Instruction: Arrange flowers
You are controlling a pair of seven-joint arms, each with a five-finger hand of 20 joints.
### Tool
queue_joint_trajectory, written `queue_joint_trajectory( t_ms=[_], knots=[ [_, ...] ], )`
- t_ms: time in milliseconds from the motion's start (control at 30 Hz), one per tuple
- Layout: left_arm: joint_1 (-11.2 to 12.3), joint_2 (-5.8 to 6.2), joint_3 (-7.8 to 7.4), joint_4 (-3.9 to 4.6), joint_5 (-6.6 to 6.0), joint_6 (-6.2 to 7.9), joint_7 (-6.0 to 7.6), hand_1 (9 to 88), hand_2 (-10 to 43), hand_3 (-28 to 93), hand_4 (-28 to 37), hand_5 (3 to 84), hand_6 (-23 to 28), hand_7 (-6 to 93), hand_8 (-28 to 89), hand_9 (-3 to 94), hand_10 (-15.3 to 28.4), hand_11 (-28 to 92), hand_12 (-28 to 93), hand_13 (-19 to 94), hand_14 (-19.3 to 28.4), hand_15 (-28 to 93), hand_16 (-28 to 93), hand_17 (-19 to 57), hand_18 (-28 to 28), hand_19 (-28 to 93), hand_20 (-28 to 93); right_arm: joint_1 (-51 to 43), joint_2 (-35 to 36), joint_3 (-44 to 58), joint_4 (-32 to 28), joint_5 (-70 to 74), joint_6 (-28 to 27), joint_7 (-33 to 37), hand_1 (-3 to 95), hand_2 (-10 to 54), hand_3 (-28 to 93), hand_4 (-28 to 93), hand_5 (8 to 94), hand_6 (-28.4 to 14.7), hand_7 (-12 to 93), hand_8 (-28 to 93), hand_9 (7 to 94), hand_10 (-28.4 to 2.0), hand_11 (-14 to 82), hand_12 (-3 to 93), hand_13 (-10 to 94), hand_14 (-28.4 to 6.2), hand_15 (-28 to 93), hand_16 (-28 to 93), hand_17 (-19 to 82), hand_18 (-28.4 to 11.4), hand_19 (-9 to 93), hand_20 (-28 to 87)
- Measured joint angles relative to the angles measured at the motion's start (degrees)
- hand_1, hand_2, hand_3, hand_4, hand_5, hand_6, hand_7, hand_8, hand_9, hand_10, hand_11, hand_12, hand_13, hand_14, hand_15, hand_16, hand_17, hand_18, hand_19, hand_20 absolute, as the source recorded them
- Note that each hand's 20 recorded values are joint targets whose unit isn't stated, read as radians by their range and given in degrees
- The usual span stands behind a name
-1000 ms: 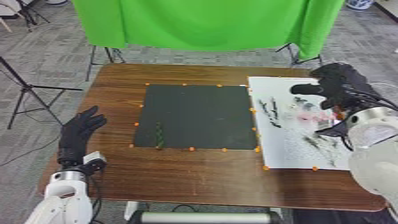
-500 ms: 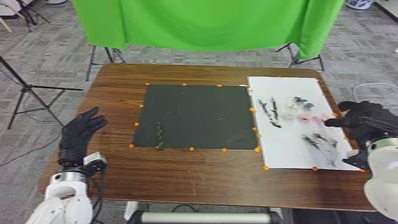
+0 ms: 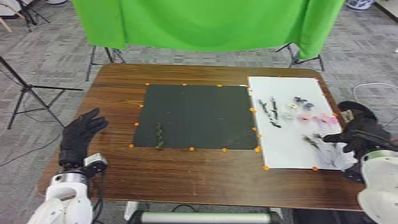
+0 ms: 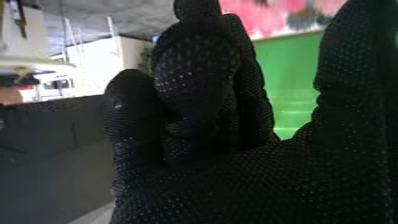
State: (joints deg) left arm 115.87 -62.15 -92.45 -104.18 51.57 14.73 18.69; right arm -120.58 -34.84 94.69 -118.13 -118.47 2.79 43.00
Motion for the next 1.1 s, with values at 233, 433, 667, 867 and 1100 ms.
queue_joint_trajectory(
  t_ms=[233, 433, 667, 867, 1100],
  knots=[
    [0.0, -0.10, 0.06, 0.00, 0.03, -0.02, -0.09, 18.8, -0.3, 71, -28.3, 51.0, 3.5, 12.4, -8, 51.9, 14.8, 20, 9, 45, 16.8, 22, -5, 11.6, 10.4, 7, 17, 0.2, -0.6, -2.5, 0.9, -0.4, 0.0, 0.7, 34.4, -9.5, 63, -20, 65.4, -3.5, 17, -8, 84.9, -13.4, 22.3, 18.3, 93, -3.0, 53, 22, 68, -9.5, 93, 35],
    [0.0, -0.18, 0.05, -0.06, 0.05, -0.03, -0.24, 19.4, -0.6, 72, -28.3, 50.9, 3.5, 12.5, -8, 51.9, 14.8, 20, 9, 44, 16.8, 22, -5, 11.6, 10.4, 8, 17, 0.9, -1.0, -4.5, 1.8, -1.2, 0.2, 1.6, 43.0, -9.5, 66, -21, 68.2, -3.0, 19, -9, 90.5, -12.1, 26.7, 19.8, 94, -2.0, 56, 20, 70, -8.2, 93, 33],
    [0.1, -0.26, 0.03, -0.08, 0.05, -0.03, -0.27, 19.9, -0.8, 72, -28.3, 50.9, 3.6, 12.4, -8, 51.9, 14.9, 20, 9, 45, 16.8, 22, -5, 11.6, 10.4, 7, 17, 2.2, -1.1, -5.8, 2.5, -0.6, 3.5, 2.0, 60.4, -9.5, 54, -16, 76.7, -3.6, 22, 14, 93.7, -11.1, 36.6, 20.2, 94, -1.0, 62, 16, 75, -7.0, 92, 29],
    [0.1, -0.27, 0.02, -0.08, 0.05, -0.03, -0.29, 20.2, -0.8, 72, -28.3, 50.9, 3.6, 12.4, -8, 51.8, 14.8, 20, 9, 45, 16.8, 23, -5, 11.6, 10.4, 7, 17, 2.4, -1.1, -6.7, 3.3, 0.4, 9.8, 1.7, 61.3, -9.5, 57, -15, 79.8, -4.0, 24, 15, 93.7, -10.9, 38.9, 18.7, 94, -0.9, 63, 15, 77, -6.7, 91, 30],
    [0.1, -0.26, 0.02, -0.08, 0.06, -0.03, -0.32, 20.1, -1.0, 72, -28.3, 50.9, 3.6, 12.5, -8, 51.8, 14.8, 20, 9, 45, 16.8, 22, -5, 11.6, 10.4, 7, 17, 2.8, -1.0, -4.8, 1.8, 1.7, 10.6, 1.0, 61.2, -9.5, 58, -14, 80.3, -4.3, 25, 15, 93.7, -10.9, 39.8, 18.0, 94, -0.7, 64, 15, 77, -6.3, 91, 30]
  ],
)
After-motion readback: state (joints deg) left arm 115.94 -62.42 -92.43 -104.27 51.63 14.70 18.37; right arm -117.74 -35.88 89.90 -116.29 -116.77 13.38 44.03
